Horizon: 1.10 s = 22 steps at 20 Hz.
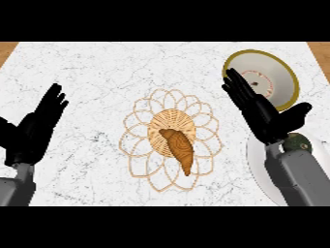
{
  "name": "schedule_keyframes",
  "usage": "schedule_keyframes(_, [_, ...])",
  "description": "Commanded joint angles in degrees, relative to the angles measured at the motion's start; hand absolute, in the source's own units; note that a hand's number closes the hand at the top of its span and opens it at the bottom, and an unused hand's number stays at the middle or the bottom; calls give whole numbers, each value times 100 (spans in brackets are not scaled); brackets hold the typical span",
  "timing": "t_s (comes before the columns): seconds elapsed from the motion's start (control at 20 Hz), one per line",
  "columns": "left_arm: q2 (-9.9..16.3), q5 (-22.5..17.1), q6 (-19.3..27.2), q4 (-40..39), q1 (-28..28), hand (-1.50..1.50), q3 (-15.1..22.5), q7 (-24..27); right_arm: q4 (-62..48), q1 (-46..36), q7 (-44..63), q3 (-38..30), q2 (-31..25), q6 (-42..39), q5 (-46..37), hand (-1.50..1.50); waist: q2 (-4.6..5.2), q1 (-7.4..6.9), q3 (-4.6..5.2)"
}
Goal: Pick the tomato from the plate and place it in the bowl
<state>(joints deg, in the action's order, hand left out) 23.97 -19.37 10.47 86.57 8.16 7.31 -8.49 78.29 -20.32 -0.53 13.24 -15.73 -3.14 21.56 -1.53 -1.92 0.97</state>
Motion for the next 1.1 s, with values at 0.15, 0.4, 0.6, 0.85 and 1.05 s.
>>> schedule_keyframes(0.15, [193,295,216,137,344,0,-663,715,410,-479,-179,-188,279,521,-354,-150,140,176,-94])
schedule_keyframes(0.4, [314,171,248,179,191,0,-948,863,289,70,-609,-427,-355,2693,-2385,-150,13,474,-65])
schedule_keyframes(0.6, [373,106,137,166,227,0,-1113,1014,912,1073,-1085,308,99,3824,-3531,-150,81,392,-84])
schedule_keyframes(0.85, [269,175,-3,164,-64,0,-1071,1334,2188,1967,465,936,-578,4045,-4963,-150,64,411,-69])
schedule_keyframes(1.05, [311,122,59,201,65,0,-1155,1124,2989,2437,1921,743,-1324,3458,-5668,-150,44,523,-59])
